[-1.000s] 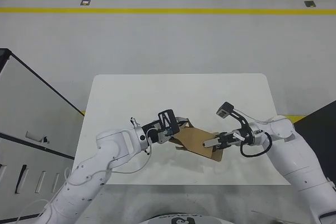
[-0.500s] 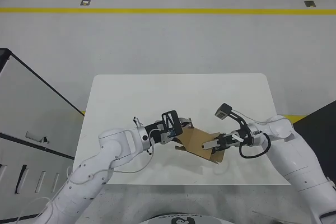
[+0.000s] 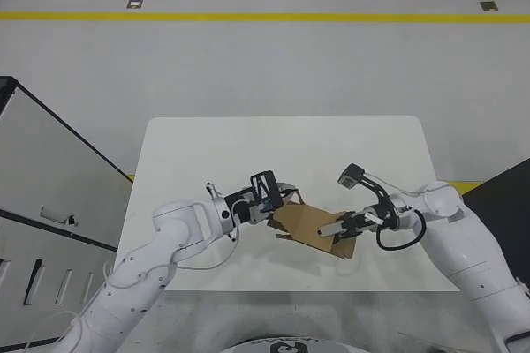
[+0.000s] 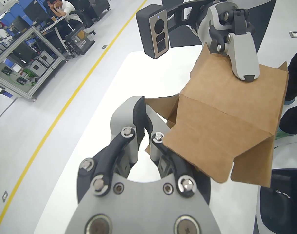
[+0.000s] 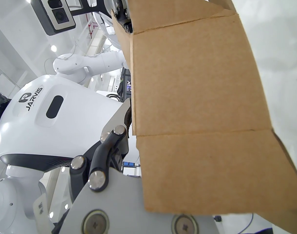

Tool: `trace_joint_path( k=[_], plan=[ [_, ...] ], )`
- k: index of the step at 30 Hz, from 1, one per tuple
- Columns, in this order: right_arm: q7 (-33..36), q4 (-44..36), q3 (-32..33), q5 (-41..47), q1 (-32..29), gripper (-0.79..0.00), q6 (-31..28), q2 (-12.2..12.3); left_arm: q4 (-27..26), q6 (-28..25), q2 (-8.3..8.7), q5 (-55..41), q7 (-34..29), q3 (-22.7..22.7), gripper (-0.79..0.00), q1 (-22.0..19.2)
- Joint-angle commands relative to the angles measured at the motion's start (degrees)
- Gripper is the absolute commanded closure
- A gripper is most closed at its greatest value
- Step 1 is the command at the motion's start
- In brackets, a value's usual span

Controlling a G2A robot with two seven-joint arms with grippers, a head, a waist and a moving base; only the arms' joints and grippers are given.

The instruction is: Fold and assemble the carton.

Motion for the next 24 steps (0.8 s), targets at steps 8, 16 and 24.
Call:
trace_joint_path(
  k=[8, 16, 24],
  plan=[
    [0.0, 0.4, -1.4, -0.3, 0.8, 0.0, 0.0, 0.2, 1.0, -0.1, -0.28, 0.2, 0.6, 1.3, 0.0, -1.3],
    [-0.8, 1.3, 0.9, 0.7, 0.2, 0.0, -0.8, 0.9, 0.9, 2.2, 0.5, 0.2, 0.6, -4.7, 0.0, 0.1],
    [0.0, 0.9, 4.3, 2.6, -1.0, 0.0, 0.0, 1.8, 0.8, 2.5, 1.05, 0.8, 0.7, -7.4, 0.0, 2.6]
  ],
)
